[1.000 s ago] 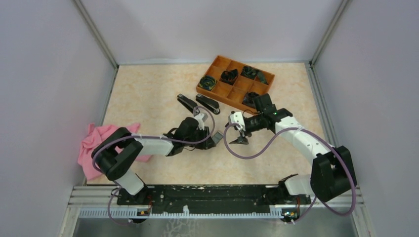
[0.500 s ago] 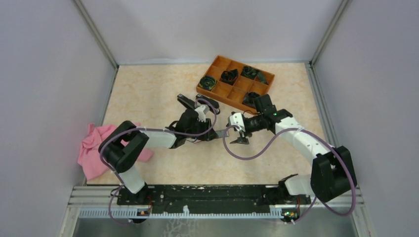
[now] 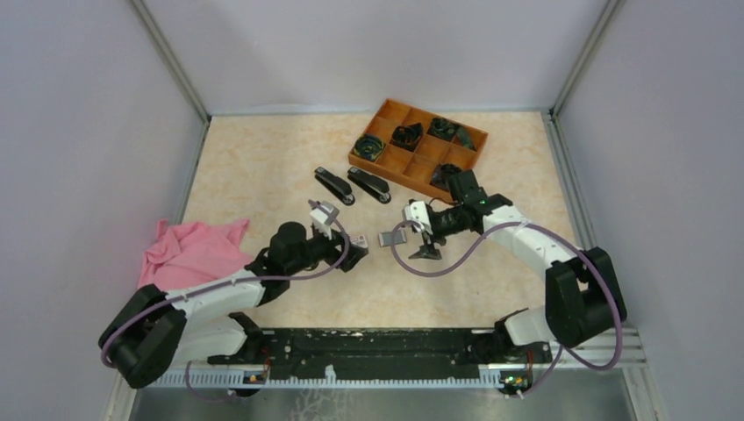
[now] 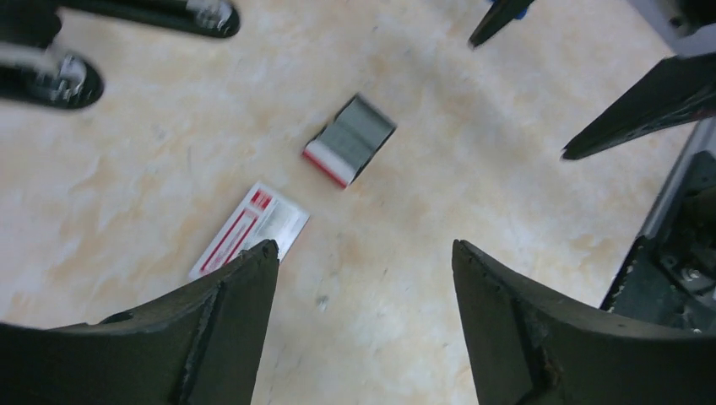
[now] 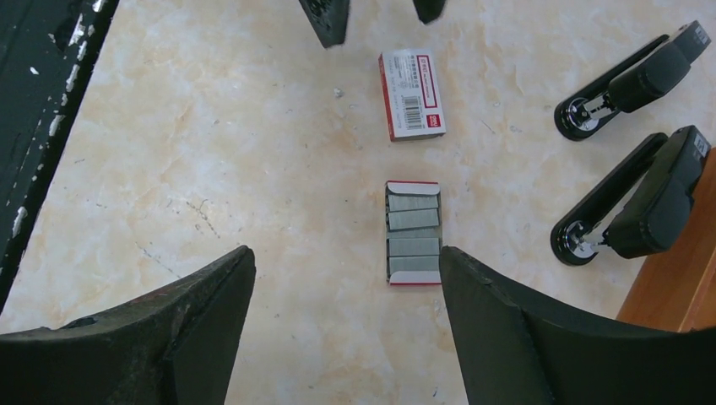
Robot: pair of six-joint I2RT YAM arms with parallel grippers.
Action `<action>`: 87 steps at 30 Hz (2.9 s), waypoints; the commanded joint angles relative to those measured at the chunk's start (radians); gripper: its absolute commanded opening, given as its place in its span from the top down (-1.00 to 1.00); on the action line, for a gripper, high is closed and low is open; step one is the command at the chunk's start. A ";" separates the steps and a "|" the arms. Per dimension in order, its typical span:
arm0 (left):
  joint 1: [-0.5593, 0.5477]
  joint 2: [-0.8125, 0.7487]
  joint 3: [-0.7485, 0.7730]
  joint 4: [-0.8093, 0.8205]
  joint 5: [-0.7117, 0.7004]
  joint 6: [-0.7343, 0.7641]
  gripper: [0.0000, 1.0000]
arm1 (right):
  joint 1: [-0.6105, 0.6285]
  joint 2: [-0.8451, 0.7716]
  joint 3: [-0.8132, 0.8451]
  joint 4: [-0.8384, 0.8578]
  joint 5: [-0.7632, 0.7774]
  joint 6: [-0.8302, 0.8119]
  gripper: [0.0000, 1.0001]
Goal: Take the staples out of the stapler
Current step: Move the staple box to the center of the board, then adjust the staple box at the center of the board.
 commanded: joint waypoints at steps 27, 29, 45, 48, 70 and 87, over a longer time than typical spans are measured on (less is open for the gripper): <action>0.211 0.104 -0.060 -0.043 0.049 -0.267 -0.41 | 0.113 0.352 0.199 0.104 0.187 -0.062 -0.91; 0.213 0.121 -0.050 -0.058 0.046 -0.259 -0.40 | 0.113 0.375 0.219 0.096 0.184 -0.065 -0.88; 0.226 0.174 -0.015 -0.143 0.047 -0.265 -0.23 | 0.221 0.523 0.365 0.083 0.184 -0.074 -0.84; 0.225 0.163 -0.035 -0.128 0.042 -0.275 -0.16 | 0.240 0.569 0.421 0.061 0.187 -0.059 -0.81; 0.227 0.066 -0.117 -0.099 0.079 -0.290 -0.02 | 0.305 0.663 0.493 -0.006 0.221 0.035 -0.01; 0.227 -0.137 -0.216 -0.121 0.119 -0.338 -0.03 | 0.398 0.559 0.355 0.076 0.258 0.184 0.07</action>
